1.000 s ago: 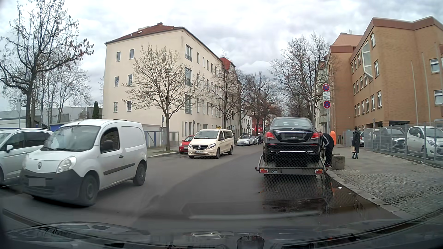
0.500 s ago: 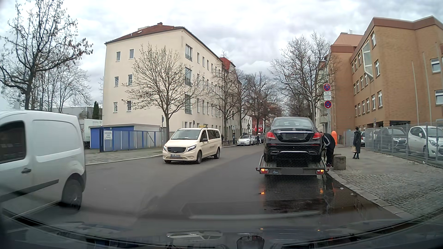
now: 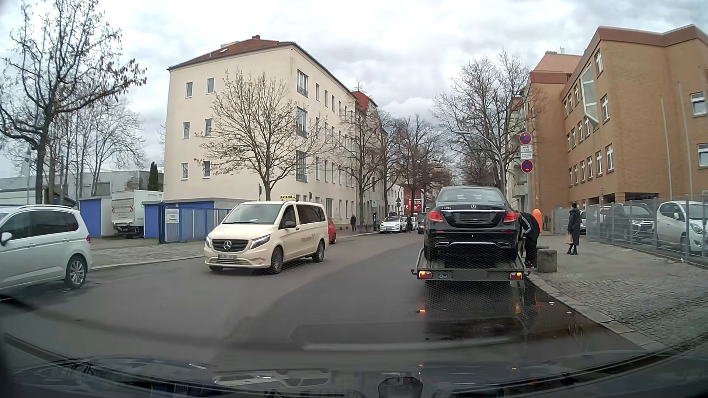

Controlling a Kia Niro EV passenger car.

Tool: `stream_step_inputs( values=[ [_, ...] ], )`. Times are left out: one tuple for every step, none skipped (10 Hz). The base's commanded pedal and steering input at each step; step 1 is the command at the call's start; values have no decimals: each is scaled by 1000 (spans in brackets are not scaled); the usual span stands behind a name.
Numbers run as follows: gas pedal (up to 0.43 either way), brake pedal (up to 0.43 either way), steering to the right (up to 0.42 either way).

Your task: Follow the waypoints while adhering to traffic rules and regulations

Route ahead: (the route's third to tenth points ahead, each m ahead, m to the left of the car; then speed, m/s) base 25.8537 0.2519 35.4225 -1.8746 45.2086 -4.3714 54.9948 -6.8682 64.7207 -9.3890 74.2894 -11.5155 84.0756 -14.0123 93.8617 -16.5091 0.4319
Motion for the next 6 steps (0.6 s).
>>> stream_step_inputs(
  values=[
    [0, 55, -86],
    [0, 61, -90],
    [0, 61, -90],
    [0, 73, -90],
    [0, 79, -90],
    [0, 85, -90]
  ],
)
